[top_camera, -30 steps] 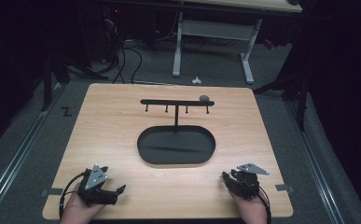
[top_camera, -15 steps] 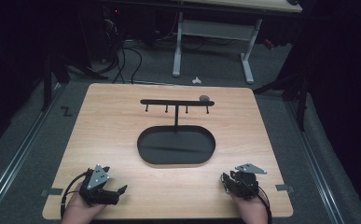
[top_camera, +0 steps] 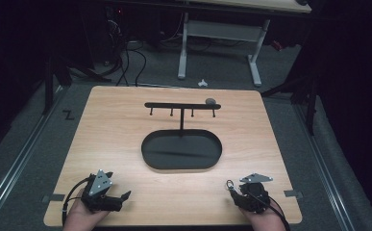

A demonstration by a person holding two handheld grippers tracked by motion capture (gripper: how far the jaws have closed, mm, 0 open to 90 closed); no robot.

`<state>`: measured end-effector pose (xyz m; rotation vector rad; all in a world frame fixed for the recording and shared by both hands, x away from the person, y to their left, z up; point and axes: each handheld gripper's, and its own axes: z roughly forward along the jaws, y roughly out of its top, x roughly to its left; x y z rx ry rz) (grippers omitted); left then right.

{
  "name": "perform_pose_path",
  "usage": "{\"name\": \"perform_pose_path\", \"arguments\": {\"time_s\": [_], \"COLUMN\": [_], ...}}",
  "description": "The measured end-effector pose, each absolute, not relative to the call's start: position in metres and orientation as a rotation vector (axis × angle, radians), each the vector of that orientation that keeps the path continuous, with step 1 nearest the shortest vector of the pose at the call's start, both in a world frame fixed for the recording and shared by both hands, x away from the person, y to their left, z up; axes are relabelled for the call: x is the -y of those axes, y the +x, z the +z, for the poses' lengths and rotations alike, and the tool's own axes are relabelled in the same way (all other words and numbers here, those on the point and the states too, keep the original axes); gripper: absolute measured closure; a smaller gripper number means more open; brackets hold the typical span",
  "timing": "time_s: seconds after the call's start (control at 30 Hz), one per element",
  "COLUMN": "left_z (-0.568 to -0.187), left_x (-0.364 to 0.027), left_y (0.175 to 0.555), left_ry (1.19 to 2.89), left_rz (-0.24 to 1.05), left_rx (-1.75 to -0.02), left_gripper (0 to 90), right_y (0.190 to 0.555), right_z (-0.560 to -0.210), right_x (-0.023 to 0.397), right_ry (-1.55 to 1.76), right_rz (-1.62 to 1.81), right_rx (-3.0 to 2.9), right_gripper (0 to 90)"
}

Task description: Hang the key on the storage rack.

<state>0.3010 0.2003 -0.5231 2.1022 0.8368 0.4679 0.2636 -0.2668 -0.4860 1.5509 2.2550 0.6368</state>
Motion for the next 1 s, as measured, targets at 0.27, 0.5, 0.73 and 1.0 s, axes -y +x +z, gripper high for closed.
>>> {"name": "perform_pose_path", "arguments": {"time_s": [0.27,0.5,0.73,1.0], "left_z": [-0.523,-0.522,-0.52,-0.522], "left_x": [-0.201,-0.203,-0.204,-0.202], "left_y": [0.302,0.301,0.302,0.302], "left_ry": [2.094,2.079,2.07,2.079], "left_rz": [0.457,0.456,0.451,0.444], "left_rx": [-0.835,-0.838,-0.841,-0.835], "left_gripper": [6.5,6.5,7.8,7.7], "right_y": [0.282,0.305,0.316,0.318], "right_z": [-0.483,-0.485,-0.48,-0.487], "right_x": [0.265,0.261,0.256,0.247], "right_ry": [1.601,1.68,1.691,1.65], "right_rz": [0.47,0.31,0.25,0.131], "right_rx": [-2.345,-2.421,-2.454,-2.498], "right_gripper": [59.0,54.5,49.3,50.7]}}
